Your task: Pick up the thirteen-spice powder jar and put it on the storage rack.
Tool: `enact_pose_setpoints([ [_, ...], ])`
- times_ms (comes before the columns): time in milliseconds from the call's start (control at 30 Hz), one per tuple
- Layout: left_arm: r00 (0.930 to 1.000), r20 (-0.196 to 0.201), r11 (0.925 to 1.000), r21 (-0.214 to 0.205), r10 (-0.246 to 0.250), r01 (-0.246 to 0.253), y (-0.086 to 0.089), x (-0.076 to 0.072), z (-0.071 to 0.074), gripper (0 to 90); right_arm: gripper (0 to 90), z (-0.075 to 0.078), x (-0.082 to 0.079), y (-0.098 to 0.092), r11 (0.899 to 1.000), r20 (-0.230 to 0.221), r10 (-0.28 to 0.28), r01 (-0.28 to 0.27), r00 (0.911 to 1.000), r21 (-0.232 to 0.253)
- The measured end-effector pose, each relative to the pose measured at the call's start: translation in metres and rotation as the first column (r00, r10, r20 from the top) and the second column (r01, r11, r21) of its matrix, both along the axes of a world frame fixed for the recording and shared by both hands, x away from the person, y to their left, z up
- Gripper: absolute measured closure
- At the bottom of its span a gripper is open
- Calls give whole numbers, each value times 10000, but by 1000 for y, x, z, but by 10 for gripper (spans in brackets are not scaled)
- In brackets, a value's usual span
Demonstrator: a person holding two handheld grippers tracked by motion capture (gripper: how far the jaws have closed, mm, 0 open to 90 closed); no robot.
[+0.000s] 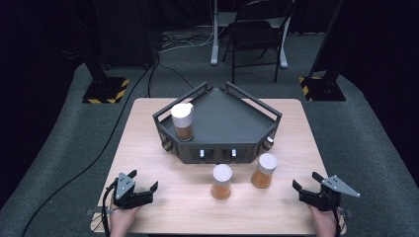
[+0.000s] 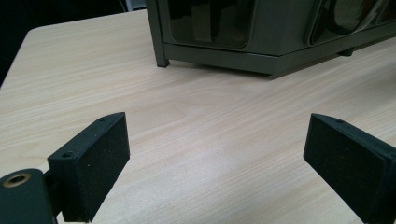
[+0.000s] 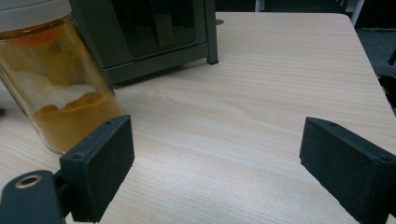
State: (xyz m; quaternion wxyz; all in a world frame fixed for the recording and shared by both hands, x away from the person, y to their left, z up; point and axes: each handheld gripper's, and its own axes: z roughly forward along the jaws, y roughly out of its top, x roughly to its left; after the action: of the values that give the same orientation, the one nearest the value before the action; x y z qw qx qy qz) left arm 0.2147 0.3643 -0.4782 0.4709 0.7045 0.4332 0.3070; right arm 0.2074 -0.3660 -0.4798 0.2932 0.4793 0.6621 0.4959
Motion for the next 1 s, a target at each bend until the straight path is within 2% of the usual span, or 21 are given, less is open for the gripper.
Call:
enact_pose_setpoints([
  [233, 9999, -19, 9998, -101, 167, -167, 2, 0, -1, 71, 92, 0, 0, 0, 10000, -3, -15, 15, 10000, -17],
  [1000, 9999, -7, 9998, -164, 112, -112, 3, 0, -2, 70, 92, 1, 1, 1, 10000, -48, -72, 72, 10000, 6],
])
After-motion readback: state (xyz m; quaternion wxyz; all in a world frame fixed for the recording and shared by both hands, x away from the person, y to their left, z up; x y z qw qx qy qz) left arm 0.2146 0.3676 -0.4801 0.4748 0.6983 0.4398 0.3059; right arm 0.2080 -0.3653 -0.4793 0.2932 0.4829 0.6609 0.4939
